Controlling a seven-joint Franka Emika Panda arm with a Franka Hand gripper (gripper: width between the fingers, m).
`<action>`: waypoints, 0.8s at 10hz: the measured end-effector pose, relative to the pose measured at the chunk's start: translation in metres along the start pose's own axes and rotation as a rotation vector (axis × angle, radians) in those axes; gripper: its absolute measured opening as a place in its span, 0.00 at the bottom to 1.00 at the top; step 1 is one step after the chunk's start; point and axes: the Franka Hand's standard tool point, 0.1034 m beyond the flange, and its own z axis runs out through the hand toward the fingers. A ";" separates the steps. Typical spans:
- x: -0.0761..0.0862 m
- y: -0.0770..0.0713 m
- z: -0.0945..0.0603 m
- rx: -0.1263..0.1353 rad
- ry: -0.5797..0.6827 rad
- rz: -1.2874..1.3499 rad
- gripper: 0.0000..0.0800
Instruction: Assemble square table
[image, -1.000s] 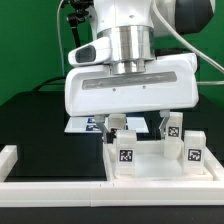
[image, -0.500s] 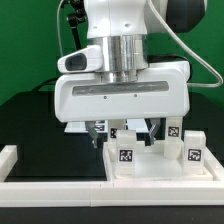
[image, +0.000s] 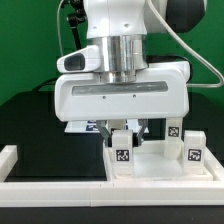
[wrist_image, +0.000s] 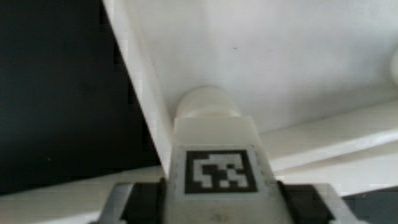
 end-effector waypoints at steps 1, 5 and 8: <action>0.000 0.000 0.000 0.000 0.000 0.074 0.36; -0.005 -0.004 0.000 -0.005 -0.040 0.718 0.36; 0.000 -0.013 0.001 0.010 -0.135 1.152 0.36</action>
Offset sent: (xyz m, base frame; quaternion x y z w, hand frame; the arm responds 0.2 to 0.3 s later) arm 0.0053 -0.0168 0.0011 -0.0593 0.0174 0.4024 0.9134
